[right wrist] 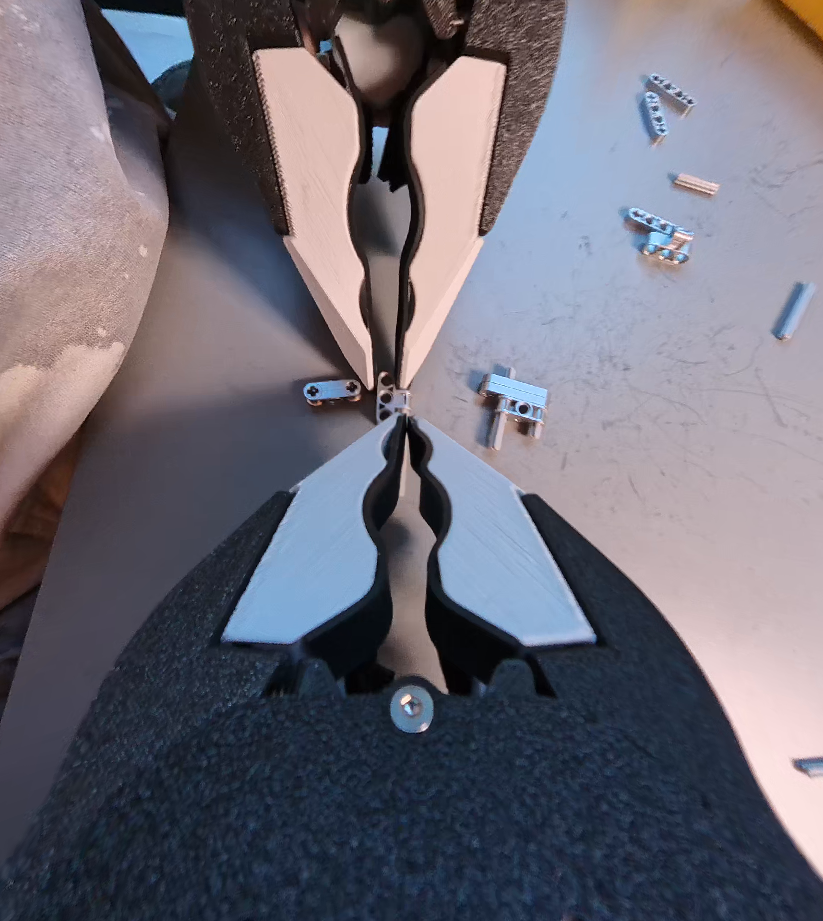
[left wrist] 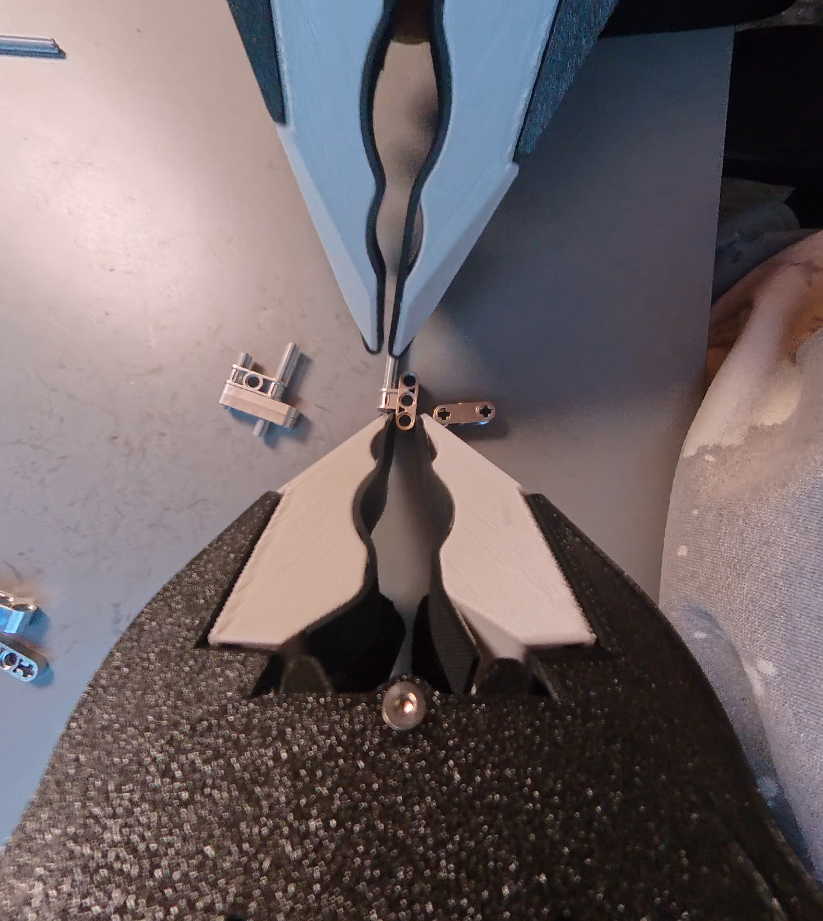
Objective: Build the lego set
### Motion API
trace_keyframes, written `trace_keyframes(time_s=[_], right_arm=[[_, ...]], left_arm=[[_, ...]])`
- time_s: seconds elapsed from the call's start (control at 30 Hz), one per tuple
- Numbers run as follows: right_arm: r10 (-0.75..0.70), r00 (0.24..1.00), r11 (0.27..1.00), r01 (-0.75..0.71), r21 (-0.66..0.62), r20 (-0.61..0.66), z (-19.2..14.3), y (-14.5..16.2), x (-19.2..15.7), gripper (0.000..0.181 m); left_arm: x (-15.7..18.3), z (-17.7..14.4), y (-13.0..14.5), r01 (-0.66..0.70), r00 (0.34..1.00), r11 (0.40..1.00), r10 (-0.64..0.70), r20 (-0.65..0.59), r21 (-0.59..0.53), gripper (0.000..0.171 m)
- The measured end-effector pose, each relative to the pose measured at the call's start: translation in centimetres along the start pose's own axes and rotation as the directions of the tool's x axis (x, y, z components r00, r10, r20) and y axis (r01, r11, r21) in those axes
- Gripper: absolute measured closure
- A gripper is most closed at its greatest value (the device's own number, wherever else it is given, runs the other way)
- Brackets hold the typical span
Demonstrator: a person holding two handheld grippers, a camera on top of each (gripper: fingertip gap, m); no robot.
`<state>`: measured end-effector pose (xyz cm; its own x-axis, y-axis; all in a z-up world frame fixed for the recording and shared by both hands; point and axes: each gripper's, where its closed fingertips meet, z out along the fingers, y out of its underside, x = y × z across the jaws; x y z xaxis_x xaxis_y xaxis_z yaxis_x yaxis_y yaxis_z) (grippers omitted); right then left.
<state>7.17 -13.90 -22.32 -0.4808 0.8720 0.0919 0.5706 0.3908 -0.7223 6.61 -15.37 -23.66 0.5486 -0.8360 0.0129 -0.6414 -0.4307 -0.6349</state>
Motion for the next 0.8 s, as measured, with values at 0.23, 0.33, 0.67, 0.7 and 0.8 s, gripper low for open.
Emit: trace_keyframes(time_s=[0.23, 0.33, 0.67, 0.7, 0.8], right_arm=[[0.032, 0.999, 0.995, -0.032, -0.091, -0.004, -1.6, 2.7, 0.1, 0.173], [0.020, 1.000, 0.993, -0.019, -0.116, 0.010, -1.1, 2.9, -0.3, 0.174], [0.035, 0.999, 0.992, -0.034, -0.124, 0.006, -0.8, 2.6, -0.2, 0.180], [0.031, 0.999, 0.992, -0.030, -0.119, 0.009, -0.6, 2.4, -0.3, 0.180], [0.016, 1.000, 0.993, -0.014, -0.120, 0.017, -0.2, 2.0, -0.4, 0.181]], left_arm=[[0.0, 0.0, -0.1, -0.003, 1.000, 1.000, 0.003, 0.000, 0.022, 0.166], [0.0, 0.1, -0.1, 0.000, 1.000, 0.999, 0.000, -0.005, 0.032, 0.166], [0.1, 0.2, -0.2, 0.000, 1.000, 0.999, 0.002, -0.030, 0.049, 0.166], [0.1, 0.2, -0.3, -0.004, 0.999, 0.999, 0.006, -0.035, 0.050, 0.166], [0.1, 0.2, -0.3, -0.016, 0.999, 0.999, 0.018, -0.048, 0.046, 0.166]])
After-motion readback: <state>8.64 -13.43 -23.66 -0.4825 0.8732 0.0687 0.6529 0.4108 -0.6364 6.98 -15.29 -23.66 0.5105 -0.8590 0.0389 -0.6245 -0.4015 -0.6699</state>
